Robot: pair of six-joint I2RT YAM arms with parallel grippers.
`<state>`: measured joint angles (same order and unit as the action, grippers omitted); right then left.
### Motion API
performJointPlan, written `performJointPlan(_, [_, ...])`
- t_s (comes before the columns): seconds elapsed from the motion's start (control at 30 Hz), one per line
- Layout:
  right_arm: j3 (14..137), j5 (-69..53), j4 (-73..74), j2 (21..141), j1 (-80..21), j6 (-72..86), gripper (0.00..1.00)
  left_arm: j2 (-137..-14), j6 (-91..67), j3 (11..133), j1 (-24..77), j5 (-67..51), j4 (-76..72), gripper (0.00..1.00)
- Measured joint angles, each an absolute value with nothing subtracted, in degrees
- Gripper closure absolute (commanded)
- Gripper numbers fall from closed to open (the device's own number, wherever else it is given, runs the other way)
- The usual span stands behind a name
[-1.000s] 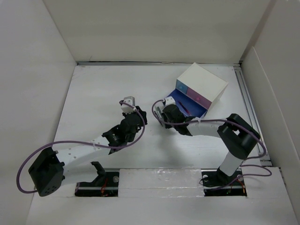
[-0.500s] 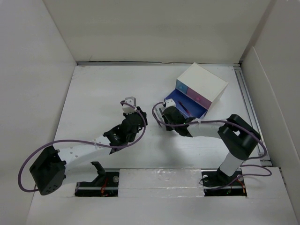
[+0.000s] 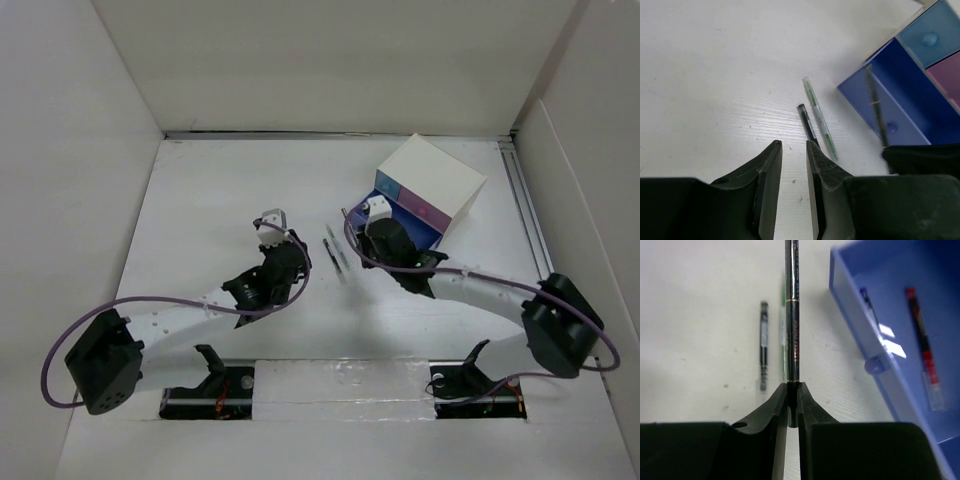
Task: Organize the desk
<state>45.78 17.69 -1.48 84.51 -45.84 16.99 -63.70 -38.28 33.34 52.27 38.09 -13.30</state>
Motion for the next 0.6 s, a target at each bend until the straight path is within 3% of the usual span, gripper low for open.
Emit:
performJointPlan(0.27, [45.8, 18.3, 0.0, 68.2, -43.7, 14.0, 0.92, -75.4, -41.4, 35.0, 52.3, 36.4, -11.3, 0.72])
performJointPlan(0.6, [45.9, 20.1, 5.6, 68.9, -34.1, 12.1, 0.92, -90.0, -45.2, 46.3, 52.3, 30.4, -9.6, 0.76])
